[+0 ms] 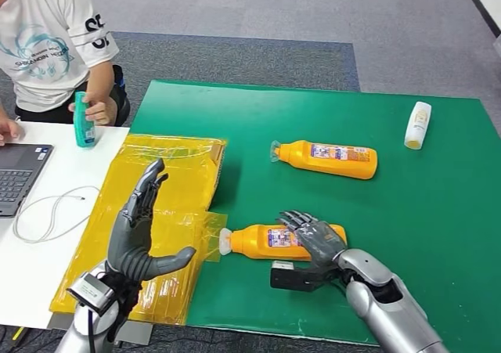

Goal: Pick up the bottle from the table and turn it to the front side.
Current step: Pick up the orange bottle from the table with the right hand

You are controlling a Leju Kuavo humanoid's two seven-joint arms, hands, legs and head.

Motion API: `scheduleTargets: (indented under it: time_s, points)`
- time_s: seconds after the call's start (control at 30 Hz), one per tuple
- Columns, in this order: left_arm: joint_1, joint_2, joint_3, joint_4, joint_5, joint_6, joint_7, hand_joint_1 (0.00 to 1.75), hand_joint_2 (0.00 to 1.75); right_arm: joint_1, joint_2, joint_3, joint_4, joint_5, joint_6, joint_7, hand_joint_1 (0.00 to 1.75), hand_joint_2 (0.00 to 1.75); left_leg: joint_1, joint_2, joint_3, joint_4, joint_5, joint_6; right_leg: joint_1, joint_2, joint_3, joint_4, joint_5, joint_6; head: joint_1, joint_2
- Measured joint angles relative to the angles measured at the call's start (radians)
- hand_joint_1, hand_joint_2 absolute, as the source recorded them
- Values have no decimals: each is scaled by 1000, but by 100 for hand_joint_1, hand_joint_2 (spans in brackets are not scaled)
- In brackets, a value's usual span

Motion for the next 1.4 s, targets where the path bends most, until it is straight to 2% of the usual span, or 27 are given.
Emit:
scheduleTargets:
  time_s: [0.07, 0.13, 0.2, 0.83, 0.97, 1.13, 1.27, 1.4]
  points:
    - [-1, 1, 0, 2, 0, 2, 0, 0, 175, -4, 0, 3, 4, -3, 2, 1, 22, 175, 0, 0, 0, 0, 0, 0, 0, 0, 0, 0, 0, 0, 0, 0]
    - [-3, 2, -1, 3, 0, 3, 0, 0, 175, -9, 0, 7, 8, -8, 5, 4, 106, 175, 0, 0, 1, 0, 0, 0, 0, 0, 0, 0, 0, 0, 0, 0]
    - [-6, 2, -1, 4, 1, 4, 0, 0, 175, -13, 0, 9, 10, -13, 7, 8, 173, 175, 0, 0, 1, 0, 0, 0, 0, 0, 1, 0, 0, 0, 0, 0]
    - [-16, 10, -2, 6, 0, 4, 0, 0, 175, -34, 0, 24, 25, -66, -2, 2, 175, 175, 0, 0, 1, 0, 0, 0, 0, 0, 1, 0, 0, 0, 0, 0]
    - [-15, 11, -6, 6, 0, 6, 0, 0, 175, -10, 0, -4, 14, -191, -31, -62, 175, 175, 0, 0, 1, 0, 0, 0, 0, 0, 1, 0, 0, 0, 0, 0]
    - [-3, 16, -9, 6, -2, 8, 0, 0, 175, 85, 23, -118, -74, -460, 22, -170, 175, 175, 0, -1, -1, 0, 0, 0, 0, -1, 0, 0, 0, 0, 0, 0]
    - [7, 18, -9, 4, -7, 7, 0, 0, 175, 140, 50, -222, -147, -587, 77, -190, 175, 175, 0, -1, -2, 0, 0, 0, 0, -1, -2, 0, -1, 0, 0, 0]
    - [10, 18, -9, 3, -9, 5, 0, 0, 175, 171, 68, -300, -189, -656, 124, -204, 175, 175, 0, -1, -2, 0, -1, 0, 0, -1, -2, 0, -1, 0, 0, 0]
